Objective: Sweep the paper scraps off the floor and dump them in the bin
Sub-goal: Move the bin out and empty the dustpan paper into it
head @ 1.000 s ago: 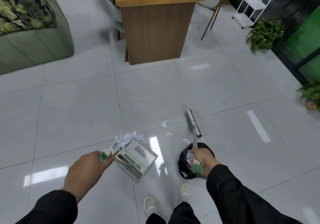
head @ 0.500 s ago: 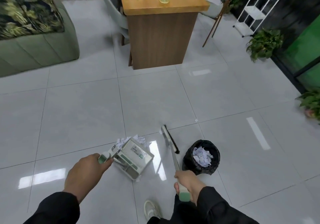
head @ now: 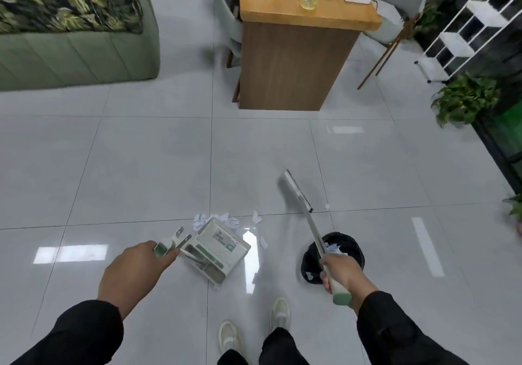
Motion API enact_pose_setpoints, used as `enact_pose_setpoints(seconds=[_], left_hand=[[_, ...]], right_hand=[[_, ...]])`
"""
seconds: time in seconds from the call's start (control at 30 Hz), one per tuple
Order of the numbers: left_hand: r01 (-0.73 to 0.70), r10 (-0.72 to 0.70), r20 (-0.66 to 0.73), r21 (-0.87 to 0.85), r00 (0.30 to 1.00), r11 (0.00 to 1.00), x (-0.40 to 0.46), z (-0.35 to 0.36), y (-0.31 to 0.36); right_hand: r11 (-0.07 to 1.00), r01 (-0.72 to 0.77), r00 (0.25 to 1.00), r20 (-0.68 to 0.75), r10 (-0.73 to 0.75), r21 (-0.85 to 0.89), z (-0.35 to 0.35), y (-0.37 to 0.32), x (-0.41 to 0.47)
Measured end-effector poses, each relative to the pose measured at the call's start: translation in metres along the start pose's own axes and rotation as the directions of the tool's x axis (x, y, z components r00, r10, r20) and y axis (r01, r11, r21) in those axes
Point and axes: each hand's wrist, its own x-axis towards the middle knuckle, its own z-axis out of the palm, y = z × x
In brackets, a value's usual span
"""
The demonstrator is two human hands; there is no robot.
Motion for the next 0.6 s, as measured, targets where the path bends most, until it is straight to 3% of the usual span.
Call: enact_pose_setpoints(seconds=[0.33,0.6], left_hand=[[0.054,-0.052,-0.037,0.046,0.998,0.997,-0.028,0.026,0.047],[0.089,-0.088,-0.099,0.000,0.991,0.996,-0.049,0.049,0.060]], right_hand=[[0.977,-0.018,0.993,-0.118,-0.007,-0.211,-0.083,-0.025,0.105],[0.983,-0.100,0.992,0.065,0.111,-0.154,-0.038,0.010,0.103]])
